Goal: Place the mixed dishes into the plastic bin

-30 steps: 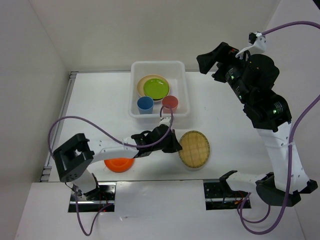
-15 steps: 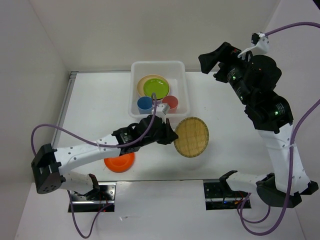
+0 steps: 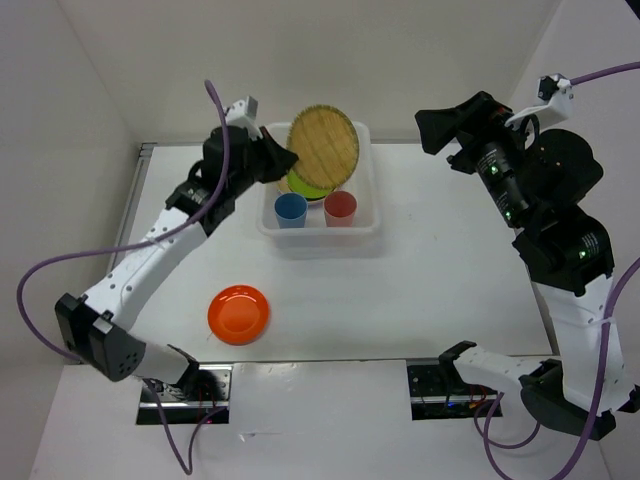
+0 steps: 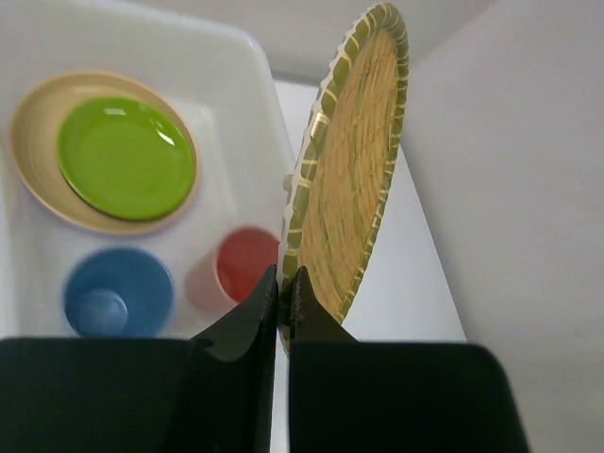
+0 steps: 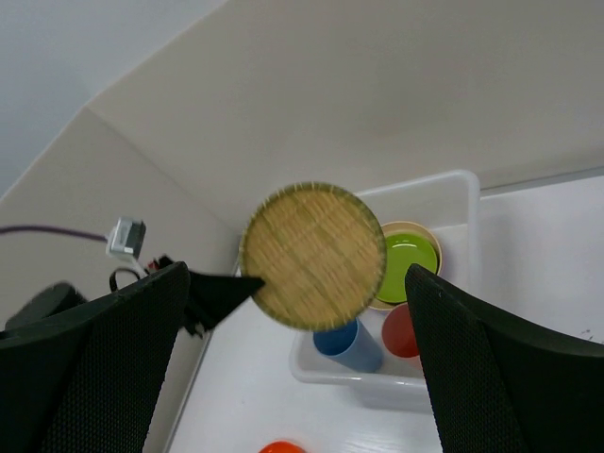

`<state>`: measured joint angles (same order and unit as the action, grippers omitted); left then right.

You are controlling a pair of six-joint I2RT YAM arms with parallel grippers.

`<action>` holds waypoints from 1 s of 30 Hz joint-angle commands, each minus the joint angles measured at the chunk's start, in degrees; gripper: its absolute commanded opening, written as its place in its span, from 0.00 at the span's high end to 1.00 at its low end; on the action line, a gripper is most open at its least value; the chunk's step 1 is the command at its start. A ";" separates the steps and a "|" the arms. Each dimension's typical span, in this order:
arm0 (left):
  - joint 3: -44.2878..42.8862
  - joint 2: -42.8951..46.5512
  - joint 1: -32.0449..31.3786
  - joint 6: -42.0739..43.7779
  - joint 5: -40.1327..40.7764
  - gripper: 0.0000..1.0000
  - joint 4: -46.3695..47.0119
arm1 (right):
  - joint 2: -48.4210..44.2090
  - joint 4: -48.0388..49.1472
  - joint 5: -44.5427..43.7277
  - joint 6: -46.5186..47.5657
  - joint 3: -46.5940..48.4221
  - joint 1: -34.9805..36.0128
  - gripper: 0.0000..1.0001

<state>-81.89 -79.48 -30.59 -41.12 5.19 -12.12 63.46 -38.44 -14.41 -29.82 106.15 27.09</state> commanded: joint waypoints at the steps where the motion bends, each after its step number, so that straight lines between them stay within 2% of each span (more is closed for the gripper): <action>1: -8.34 -6.28 7.46 2.63 -10.44 1.00 3.15 | -0.70 2.84 -0.53 -0.50 -1.29 -0.29 0.01; 2: -10.38 -8.30 9.04 2.63 -13.94 1.00 3.15 | -0.71 2.84 0.00 -1.02 -1.29 -0.29 0.01; 7: -22.69 -24.03 14.93 4.65 -18.10 1.00 -1.85 | -0.71 2.31 1.06 -1.03 -1.82 -0.29 0.01; 13: -30.34 -38.00 16.17 6.32 -20.57 1.00 -4.49 | -1.24 1.79 1.06 -1.03 -2.35 -0.29 0.01; 22: -29.73 -45.22 16.17 6.32 -16.18 1.00 -4.49 | -0.18 1.26 1.06 -1.03 -2.88 -0.29 0.01; 26: -33.51 -48.39 16.17 6.32 -15.66 1.00 -6.34 | 0.43 1.26 1.58 -1.55 -2.88 -0.29 0.01; 28: -34.22 -49.18 16.17 6.32 -14.87 0.90 -7.74 | 0.43 1.26 1.58 -1.55 -2.88 -0.29 0.01; 30: -34.22 -49.19 16.17 6.32 -14.16 0.73 -7.74 | 0.43 1.26 1.58 -1.55 -2.88 -0.29 0.01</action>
<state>-113.82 -127.98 -14.46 -35.77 -10.61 -20.75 63.79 -38.61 -12.99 -30.89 103.48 27.09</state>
